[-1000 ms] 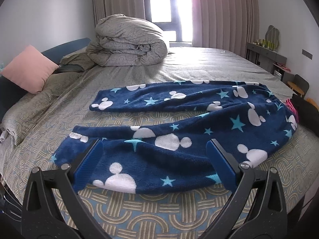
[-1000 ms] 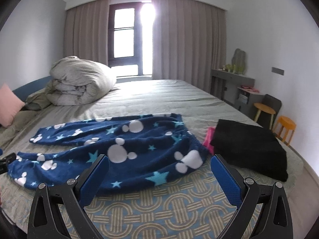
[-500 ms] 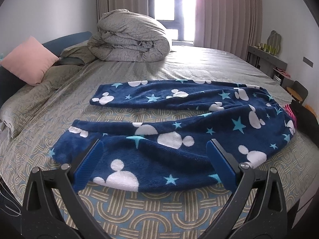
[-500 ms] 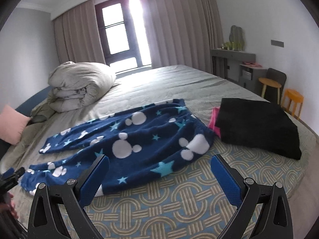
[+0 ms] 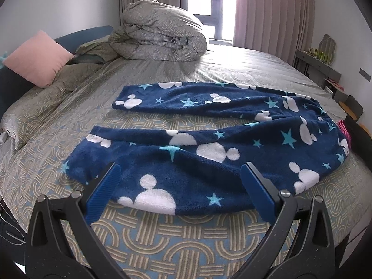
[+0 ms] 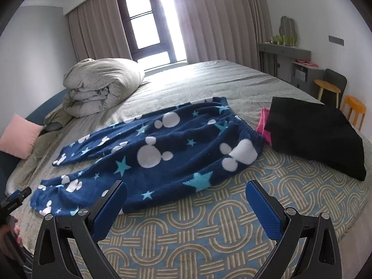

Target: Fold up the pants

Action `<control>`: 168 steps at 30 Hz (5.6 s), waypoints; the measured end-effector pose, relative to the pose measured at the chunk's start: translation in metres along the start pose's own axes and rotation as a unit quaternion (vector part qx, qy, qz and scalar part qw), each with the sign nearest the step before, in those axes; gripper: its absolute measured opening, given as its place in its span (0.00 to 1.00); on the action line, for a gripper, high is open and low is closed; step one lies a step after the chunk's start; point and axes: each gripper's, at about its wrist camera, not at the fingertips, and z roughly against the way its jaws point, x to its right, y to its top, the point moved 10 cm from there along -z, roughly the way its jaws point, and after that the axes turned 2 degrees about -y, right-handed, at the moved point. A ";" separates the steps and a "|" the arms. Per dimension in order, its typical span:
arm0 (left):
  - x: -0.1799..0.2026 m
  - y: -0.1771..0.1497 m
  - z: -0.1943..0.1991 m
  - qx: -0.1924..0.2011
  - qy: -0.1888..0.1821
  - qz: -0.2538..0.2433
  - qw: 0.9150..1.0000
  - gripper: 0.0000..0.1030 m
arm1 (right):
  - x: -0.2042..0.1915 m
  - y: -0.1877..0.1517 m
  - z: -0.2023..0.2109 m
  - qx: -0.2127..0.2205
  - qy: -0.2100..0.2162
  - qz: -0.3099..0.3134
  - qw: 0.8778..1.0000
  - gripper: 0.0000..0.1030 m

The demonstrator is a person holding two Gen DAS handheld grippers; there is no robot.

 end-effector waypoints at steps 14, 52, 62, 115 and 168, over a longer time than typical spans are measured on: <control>-0.026 -0.010 -0.010 -0.030 -0.009 0.065 0.997 0.78 | 0.024 -0.002 -0.004 0.001 -0.006 -0.028 1.000 0.95; -0.149 -0.065 -0.103 -0.128 -0.040 0.396 0.908 0.57 | 0.104 -0.022 -0.110 -0.113 0.054 -0.326 0.937 0.92; -0.151 -0.057 -0.115 -0.139 -0.036 0.358 0.922 0.56 | 0.112 -0.005 -0.156 -0.128 0.046 -0.358 0.924 0.92; -0.155 0.179 -0.248 -0.146 -0.040 0.252 0.956 0.13 | 0.061 0.208 -0.271 -0.093 0.089 -0.335 0.933 0.14; -0.174 0.124 -0.288 -0.093 0.093 0.120 0.984 0.41 | -0.088 0.149 -0.381 -0.110 -0.007 0.007 0.994 0.28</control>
